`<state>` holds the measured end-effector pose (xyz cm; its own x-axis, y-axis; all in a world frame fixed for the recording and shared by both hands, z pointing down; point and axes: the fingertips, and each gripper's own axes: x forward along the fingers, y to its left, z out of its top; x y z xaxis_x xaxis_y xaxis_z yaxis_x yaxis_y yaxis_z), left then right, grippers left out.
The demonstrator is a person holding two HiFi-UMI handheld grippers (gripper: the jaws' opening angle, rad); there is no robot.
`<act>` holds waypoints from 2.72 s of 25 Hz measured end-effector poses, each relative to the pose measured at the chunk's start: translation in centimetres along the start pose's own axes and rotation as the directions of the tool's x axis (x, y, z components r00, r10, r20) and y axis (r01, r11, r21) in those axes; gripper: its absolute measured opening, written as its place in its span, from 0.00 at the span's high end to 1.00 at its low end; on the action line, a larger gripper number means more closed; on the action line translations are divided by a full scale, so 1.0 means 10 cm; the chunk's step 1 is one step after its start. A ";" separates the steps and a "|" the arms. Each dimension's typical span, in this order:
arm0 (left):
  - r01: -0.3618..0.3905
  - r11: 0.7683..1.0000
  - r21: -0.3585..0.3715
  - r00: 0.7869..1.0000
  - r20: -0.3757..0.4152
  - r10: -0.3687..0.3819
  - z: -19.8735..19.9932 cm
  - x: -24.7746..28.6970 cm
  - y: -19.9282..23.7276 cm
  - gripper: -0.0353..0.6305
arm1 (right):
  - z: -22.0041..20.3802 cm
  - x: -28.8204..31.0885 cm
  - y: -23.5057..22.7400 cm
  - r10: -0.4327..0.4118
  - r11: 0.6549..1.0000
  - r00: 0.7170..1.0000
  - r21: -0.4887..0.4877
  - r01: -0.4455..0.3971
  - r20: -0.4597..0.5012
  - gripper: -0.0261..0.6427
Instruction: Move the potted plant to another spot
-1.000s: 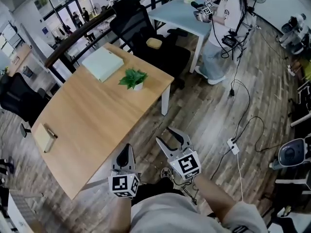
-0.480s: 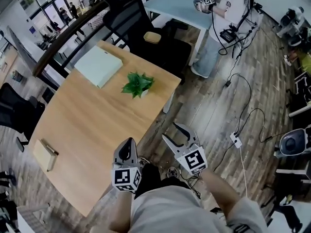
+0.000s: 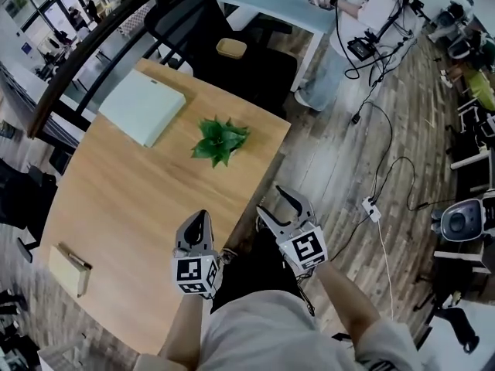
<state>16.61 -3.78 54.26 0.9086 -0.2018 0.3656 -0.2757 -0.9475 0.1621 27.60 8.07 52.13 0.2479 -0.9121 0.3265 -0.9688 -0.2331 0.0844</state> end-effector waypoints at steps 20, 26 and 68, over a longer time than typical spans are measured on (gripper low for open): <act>-0.222 0.972 -0.076 0.957 -0.208 0.202 -0.62 0.83 0.52 0.93 | -0.92 1.74 -0.40 0.253 0.967 0.962 0.053 -0.249 -0.100 0.37; -0.293 0.952 -0.087 0.934 -0.238 0.266 -0.71 0.83 0.58 0.93 | -0.96 2.13 -0.44 0.318 0.948 0.943 0.060 -0.313 -0.094 0.26; -0.329 0.939 -0.097 0.933 -0.184 0.308 -0.44 0.79 0.66 0.93 | -0.43 2.36 -0.23 0.353 0.935 0.935 0.007 -0.354 0.029 0.20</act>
<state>20.58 -10.56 62.23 0.7053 -0.4345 0.5602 -0.5884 -0.7995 0.1208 35.72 -11.47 63.64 -0.1105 -0.9450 0.3078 -0.9938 0.1023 -0.0429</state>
